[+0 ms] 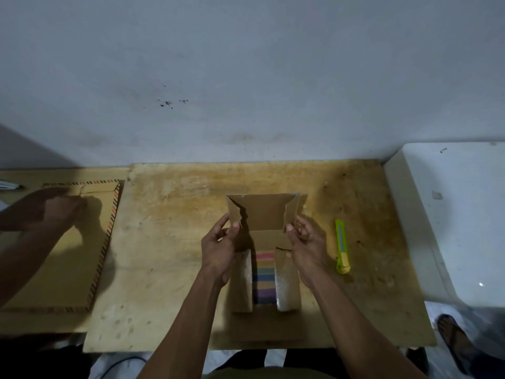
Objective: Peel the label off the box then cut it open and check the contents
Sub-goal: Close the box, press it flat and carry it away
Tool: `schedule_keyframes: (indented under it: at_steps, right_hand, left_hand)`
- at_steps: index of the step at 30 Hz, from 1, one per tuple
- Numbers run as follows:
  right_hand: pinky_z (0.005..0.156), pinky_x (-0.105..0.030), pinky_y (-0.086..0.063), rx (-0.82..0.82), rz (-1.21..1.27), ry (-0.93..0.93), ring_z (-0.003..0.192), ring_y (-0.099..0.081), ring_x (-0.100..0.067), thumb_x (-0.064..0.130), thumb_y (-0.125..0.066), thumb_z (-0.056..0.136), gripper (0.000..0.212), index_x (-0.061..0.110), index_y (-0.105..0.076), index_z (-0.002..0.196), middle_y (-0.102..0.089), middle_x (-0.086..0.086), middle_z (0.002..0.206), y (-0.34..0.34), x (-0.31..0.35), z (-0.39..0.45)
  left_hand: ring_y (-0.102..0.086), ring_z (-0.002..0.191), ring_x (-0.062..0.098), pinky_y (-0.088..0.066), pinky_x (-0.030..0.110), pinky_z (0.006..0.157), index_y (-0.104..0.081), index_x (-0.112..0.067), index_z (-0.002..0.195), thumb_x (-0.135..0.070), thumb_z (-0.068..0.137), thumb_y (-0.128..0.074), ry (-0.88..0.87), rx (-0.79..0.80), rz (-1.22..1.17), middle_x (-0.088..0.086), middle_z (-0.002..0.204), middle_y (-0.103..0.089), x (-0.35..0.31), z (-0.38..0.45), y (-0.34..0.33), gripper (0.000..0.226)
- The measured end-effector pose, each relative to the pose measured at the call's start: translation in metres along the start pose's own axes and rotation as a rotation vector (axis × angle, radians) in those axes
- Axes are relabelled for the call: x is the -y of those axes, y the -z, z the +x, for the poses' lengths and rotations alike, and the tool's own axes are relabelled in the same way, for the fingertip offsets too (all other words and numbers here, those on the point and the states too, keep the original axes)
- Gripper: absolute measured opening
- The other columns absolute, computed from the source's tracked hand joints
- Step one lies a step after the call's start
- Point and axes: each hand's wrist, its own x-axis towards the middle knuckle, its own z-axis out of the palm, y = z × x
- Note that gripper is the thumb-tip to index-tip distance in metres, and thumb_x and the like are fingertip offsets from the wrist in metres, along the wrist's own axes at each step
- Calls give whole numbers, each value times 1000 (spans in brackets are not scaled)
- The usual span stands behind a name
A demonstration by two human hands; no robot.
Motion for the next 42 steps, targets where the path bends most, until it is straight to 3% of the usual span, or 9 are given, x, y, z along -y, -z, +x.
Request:
schedule_keyframes:
  at_steps: [6,12,16,22,25,29,34,40,42]
  right_hand:
    - [77,-43,-56,38,226,-158,104,-65,-11,44,-62,91,37,29,-62,125,-68,4,116,8,5,-10]
    - [67,-40,-48,56,306,-209,110,-65,-29,57,-71,77,49,27,-70,115,-73,0,112,15,3,-20]
    - [78,-44,-53,98,295,-217,103,-66,-28,16,-68,89,18,18,-72,107,-73,-7,111,26,-5,-20]
    - [78,-31,-56,165,231,-165,95,-68,-17,-8,-51,92,38,16,-63,119,-71,-2,108,32,-9,-27]
    - [78,-26,-54,134,106,-122,94,-66,-14,-8,-49,90,47,22,-58,125,-70,2,106,27,-16,-30]
    - [92,-34,-52,131,9,-81,104,-61,-15,8,-53,93,46,39,-57,127,-64,3,117,20,-24,-34]
    - [85,-23,-44,82,38,-77,100,-57,-8,31,-55,99,26,24,-63,122,-64,5,112,21,-24,-36]
    - [74,-26,-52,-3,-26,-98,84,-62,-14,29,-63,94,11,20,-67,98,-67,3,88,14,-26,-30]
    - [72,-25,-53,-20,-43,-112,87,-65,-16,22,-67,92,5,18,-68,94,-69,2,90,14,-25,-28]
  left_hand:
    - [-69,93,23,-54,49,83,-77,-24,97,-28,102,-50,75,40,-151,3,89,-78,-1,-11,6,28]
    - [-67,101,32,-54,51,87,-69,-7,116,-30,94,-64,132,23,-160,13,104,-74,9,-11,18,32]
    - [-66,95,31,-58,43,72,-62,-18,123,-4,91,-63,151,39,-170,16,113,-69,17,-10,28,35]
    - [-63,93,27,-54,38,79,-56,-13,129,19,87,-51,134,15,-128,12,104,-69,33,-10,33,53]
    - [-55,85,24,-48,31,63,-57,-14,129,23,85,-49,118,12,-45,10,92,-57,38,-10,32,58]
    - [-65,89,21,-58,33,74,-62,-20,128,-1,89,-69,48,-1,61,12,100,-69,44,-12,31,44]
    - [-69,91,20,-56,35,80,-75,-26,94,-28,90,-72,5,-81,162,6,97,-76,47,-14,24,6]
    - [-60,53,12,-43,20,43,-73,-12,76,-12,87,-70,86,-189,203,6,71,-68,43,-13,16,11]
    - [-62,59,18,-44,23,45,-70,-11,69,-8,84,-70,131,-205,203,6,71,-68,40,-11,15,15]
